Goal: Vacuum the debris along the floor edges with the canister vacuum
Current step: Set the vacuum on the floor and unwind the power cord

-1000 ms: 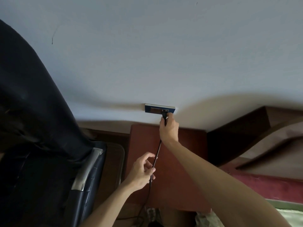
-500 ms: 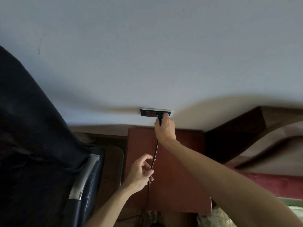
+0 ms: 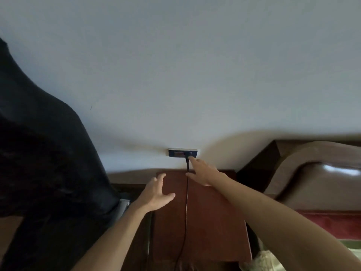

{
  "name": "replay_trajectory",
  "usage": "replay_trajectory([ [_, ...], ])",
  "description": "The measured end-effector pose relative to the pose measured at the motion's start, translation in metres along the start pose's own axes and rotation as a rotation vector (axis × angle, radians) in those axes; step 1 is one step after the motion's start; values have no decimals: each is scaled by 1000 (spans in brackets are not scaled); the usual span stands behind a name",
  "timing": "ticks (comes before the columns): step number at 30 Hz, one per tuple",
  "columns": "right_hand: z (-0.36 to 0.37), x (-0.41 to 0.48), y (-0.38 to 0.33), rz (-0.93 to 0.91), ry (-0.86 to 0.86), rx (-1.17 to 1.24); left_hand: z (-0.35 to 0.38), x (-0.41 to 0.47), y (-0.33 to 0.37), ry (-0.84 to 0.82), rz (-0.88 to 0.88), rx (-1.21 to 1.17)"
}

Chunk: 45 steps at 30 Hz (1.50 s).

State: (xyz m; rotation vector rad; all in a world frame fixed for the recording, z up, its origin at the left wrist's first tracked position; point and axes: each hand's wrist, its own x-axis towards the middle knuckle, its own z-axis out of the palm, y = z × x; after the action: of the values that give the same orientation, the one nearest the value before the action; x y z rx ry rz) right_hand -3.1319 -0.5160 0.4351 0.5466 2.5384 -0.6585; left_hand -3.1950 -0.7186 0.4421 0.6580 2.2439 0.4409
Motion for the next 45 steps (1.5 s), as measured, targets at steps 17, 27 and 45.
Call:
replay_trajectory([
  [17, -77, -192, -82, 3, 109, -252, -106, -164, 35, 189, 122, 587],
  [27, -75, -281, -104, -39, 176, -281, -120, -256, 29, 286, 93, 605],
  [45, -47, -335, -112, -373, 103, -431, -53, -453, -43, 461, -289, 530],
])
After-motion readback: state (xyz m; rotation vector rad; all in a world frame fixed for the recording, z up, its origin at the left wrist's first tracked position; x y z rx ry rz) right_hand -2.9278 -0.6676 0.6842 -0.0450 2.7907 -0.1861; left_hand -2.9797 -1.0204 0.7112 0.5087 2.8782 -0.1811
